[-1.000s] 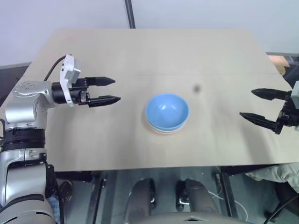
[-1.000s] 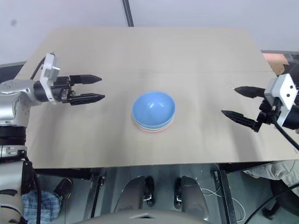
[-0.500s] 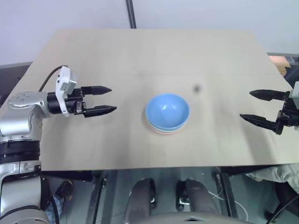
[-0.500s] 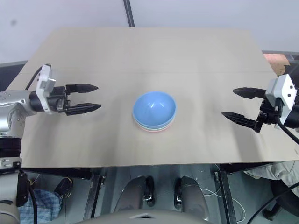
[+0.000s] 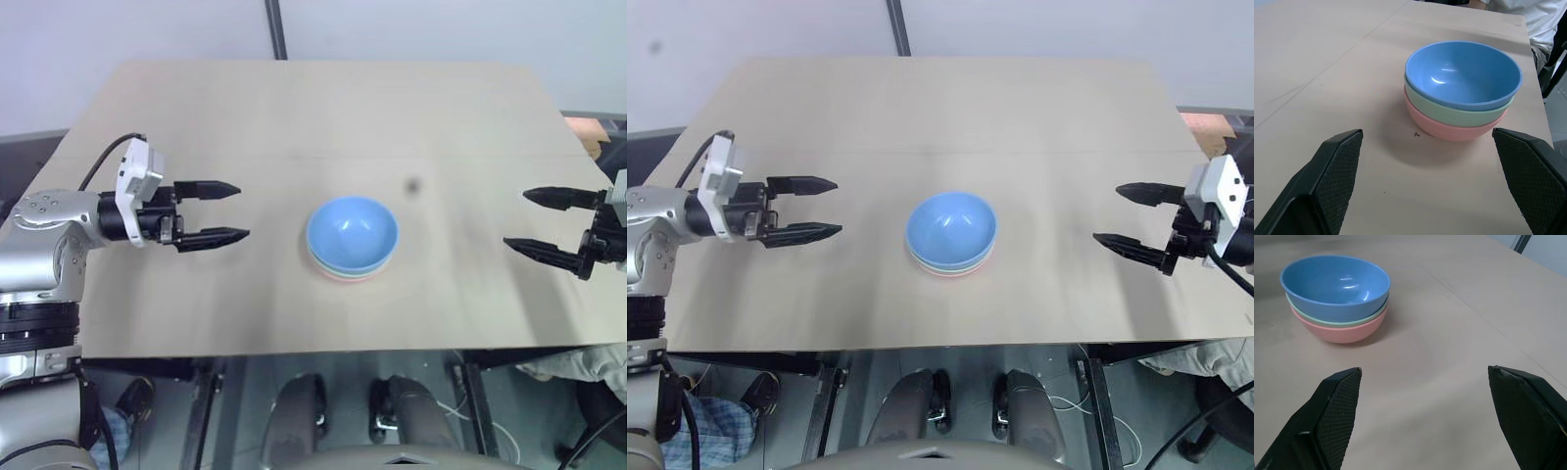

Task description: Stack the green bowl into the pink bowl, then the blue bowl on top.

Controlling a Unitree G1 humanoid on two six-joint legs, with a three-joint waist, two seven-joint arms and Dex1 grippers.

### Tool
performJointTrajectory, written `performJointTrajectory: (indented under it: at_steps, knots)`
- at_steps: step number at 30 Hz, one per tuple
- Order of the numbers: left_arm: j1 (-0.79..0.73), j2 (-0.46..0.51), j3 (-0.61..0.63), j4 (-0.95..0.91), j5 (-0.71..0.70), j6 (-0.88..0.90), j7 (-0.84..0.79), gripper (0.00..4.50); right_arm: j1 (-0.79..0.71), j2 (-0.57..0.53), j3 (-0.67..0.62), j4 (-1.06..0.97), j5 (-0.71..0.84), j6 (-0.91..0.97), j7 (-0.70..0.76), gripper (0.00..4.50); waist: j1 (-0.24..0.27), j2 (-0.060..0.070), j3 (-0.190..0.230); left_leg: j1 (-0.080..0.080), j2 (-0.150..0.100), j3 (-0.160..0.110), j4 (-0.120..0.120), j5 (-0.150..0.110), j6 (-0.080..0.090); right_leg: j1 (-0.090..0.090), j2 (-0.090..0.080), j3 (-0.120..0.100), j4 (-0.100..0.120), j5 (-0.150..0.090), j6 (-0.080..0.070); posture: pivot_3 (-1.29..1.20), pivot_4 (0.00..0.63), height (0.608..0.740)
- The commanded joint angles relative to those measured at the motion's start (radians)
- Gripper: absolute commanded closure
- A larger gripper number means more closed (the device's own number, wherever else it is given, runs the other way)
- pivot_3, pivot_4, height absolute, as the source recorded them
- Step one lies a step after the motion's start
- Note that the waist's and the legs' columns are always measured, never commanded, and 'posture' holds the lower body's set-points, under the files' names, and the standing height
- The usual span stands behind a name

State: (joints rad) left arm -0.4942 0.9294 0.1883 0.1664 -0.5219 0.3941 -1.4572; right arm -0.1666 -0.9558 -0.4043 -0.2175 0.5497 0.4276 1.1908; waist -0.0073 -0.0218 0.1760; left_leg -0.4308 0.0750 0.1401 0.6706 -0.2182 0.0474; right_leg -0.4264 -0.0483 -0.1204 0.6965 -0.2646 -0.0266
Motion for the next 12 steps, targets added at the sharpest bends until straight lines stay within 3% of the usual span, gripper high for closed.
performJointTrajectory:
  at_steps: [1, 12]
  knots:
    - [0.008, 0.029, 0.031, -0.044, -0.021, 0.006, -0.001, 0.0, 0.007, -0.027, -0.013, 0.001, -0.006, -0.034, 0.017, 0.03, 0.0, 0.0, 0.0, 0.0, 0.0, 0.0, 0.0, 0.0, 0.0, 0.0, 0.0, 0.0, 0.0, 0.0, 0.0, 0.0, 0.15, 0.74]
    - [0.022, 0.034, 0.034, -0.069, -0.032, 0.011, 0.005, 0.0, 0.028, -0.047, -0.026, 0.02, -0.003, -0.052, 0.054, 0.03, 0.001, 0.0, 0.0, 0.0, 0.0, 0.0, 0.0, 0.0, 0.0, 0.0, 0.0, 0.0, 0.0, 0.0, 0.0, 0.0, 0.15, 0.74]
